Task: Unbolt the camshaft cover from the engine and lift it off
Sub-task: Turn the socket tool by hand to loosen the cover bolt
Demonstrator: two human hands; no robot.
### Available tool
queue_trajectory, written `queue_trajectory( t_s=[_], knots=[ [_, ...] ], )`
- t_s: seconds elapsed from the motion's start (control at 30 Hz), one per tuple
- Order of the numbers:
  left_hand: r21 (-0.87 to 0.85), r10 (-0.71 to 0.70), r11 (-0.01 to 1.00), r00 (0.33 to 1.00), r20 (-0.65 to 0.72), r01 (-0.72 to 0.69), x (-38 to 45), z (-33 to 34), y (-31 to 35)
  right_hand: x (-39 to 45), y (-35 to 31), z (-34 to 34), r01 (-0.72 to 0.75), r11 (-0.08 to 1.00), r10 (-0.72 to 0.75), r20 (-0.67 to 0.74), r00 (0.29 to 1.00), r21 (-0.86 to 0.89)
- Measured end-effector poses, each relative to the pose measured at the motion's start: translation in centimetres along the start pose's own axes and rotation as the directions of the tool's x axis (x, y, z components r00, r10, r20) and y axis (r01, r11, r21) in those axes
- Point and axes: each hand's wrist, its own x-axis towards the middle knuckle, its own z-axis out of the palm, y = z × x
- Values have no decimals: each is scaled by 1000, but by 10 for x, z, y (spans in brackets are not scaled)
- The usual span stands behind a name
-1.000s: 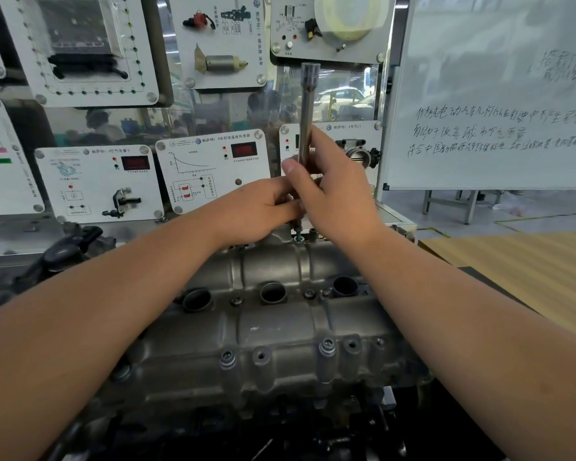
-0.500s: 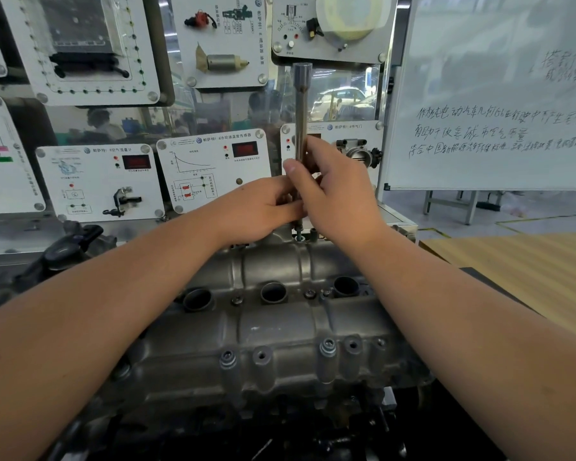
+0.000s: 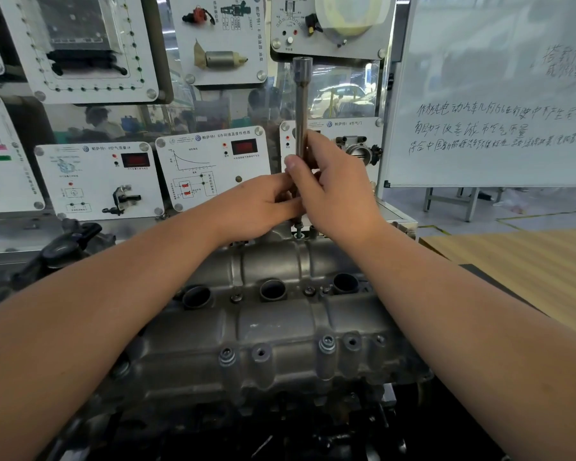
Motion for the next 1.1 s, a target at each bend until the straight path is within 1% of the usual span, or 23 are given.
queue_trajectory(
  t_s=[0.1, 0.23, 0.4, 0.53, 0.67, 0.77, 0.93, 1.1],
  knots=[
    [-24, -38, 999, 999, 5, 38, -2, 1, 1, 1, 1, -1, -43, 999, 43, 16, 999, 17],
    [-3, -38, 999, 999, 21, 38, -3, 0, 2, -1, -3, -1, -97, 992, 95, 25, 995, 86],
    [6, -14, 1000, 1000, 10, 14, 0, 0, 0, -1, -2, -1, -32, 999, 32, 6, 999, 34],
    [-26, -32, 999, 999, 20, 32, 0, 2, -2, 1, 0, 0, -72, 997, 72, 28, 997, -3],
    [-49, -25, 998, 999, 35, 27, -1, 2, -2, 1, 1, -1, -98, 994, 96, 44, 994, 48],
    [-32, 5, 999, 1000, 28, -4, 1, 1, -6, 0, 0, 0, -62, 996, 57, 66, 996, 71],
    [-37, 28, 999, 999, 15, -27, 2, 1, -7, 0, 0, 0, -35, 999, 35, 105, 994, -1],
    [-55, 1, 998, 1000, -1, -1, 0, 2, -4, -1, -1, -1, -32, 1000, 31, 142, 989, 2]
  ],
)
